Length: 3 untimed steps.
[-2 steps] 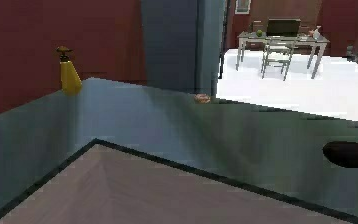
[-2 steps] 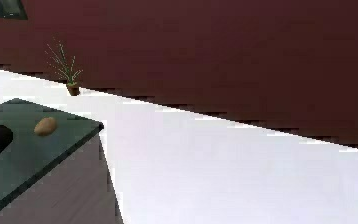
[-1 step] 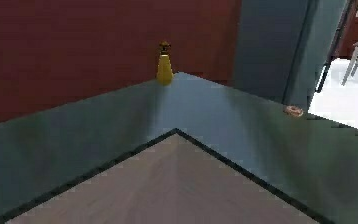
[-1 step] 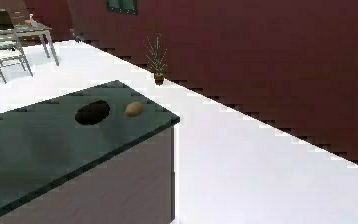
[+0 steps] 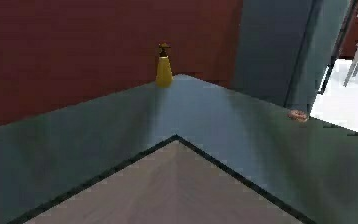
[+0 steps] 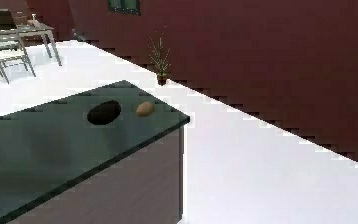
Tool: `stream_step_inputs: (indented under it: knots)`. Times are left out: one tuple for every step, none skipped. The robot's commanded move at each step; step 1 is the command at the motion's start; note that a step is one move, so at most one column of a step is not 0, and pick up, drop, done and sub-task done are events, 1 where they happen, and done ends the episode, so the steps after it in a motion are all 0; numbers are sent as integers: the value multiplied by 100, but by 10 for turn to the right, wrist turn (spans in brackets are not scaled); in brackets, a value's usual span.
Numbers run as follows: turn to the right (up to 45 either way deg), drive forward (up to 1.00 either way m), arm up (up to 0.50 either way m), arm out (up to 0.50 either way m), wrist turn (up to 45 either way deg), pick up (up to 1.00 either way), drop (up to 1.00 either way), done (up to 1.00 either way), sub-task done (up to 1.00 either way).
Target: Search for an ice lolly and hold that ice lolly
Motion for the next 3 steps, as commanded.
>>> stream_step_inputs:
  knots:
    - [450,0,0,0,0,0,0,0,0]
    - [450,0,0,0,0,0,0,0,0]
    - [450,0,0,0,0,0,0,0,0]
